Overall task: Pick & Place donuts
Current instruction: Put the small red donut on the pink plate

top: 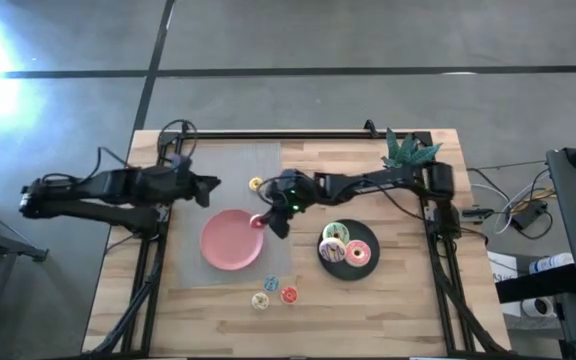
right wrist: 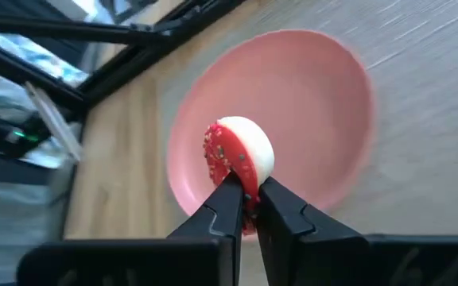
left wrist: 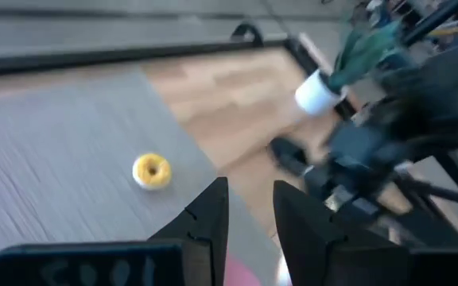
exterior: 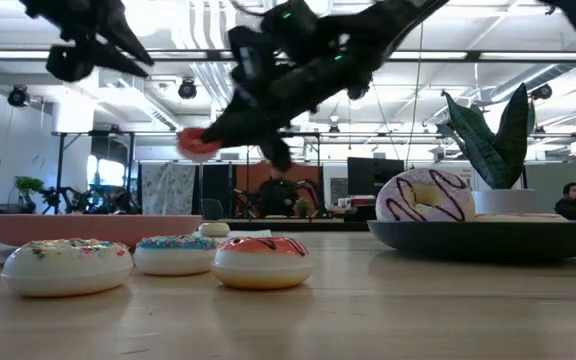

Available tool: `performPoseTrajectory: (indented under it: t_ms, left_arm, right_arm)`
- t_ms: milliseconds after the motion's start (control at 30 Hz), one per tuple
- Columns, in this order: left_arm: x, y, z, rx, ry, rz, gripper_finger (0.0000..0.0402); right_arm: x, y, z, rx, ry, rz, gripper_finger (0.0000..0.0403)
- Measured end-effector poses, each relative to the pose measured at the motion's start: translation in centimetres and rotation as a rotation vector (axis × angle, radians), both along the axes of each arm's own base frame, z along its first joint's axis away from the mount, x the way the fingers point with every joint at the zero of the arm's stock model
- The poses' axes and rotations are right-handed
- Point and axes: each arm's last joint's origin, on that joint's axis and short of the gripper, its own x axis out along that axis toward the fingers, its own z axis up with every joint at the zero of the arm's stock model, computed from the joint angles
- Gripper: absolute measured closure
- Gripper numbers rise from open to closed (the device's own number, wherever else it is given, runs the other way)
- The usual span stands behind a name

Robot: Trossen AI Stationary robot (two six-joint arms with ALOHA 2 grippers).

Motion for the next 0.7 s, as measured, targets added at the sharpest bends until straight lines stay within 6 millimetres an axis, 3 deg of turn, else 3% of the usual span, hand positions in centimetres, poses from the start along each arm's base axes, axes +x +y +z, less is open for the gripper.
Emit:
performPoseTrajectory:
  t_ms: [267, 700]
  left_arm:
    - [0.6, -1.3, -0.2, 0.05, 0.044, -0.062, 0.0326]
    - [0.8, -1.4, -1.1, 0.084, 0.149, -0.089, 0.0326]
  right_arm:
    - [4.7, 0.8, -2.5, 0.154, 0.157, 0.023, 0.0383]
    - [7.6, 1.6, -4.5, 0.115, 0.39, 0.003, 0.0316]
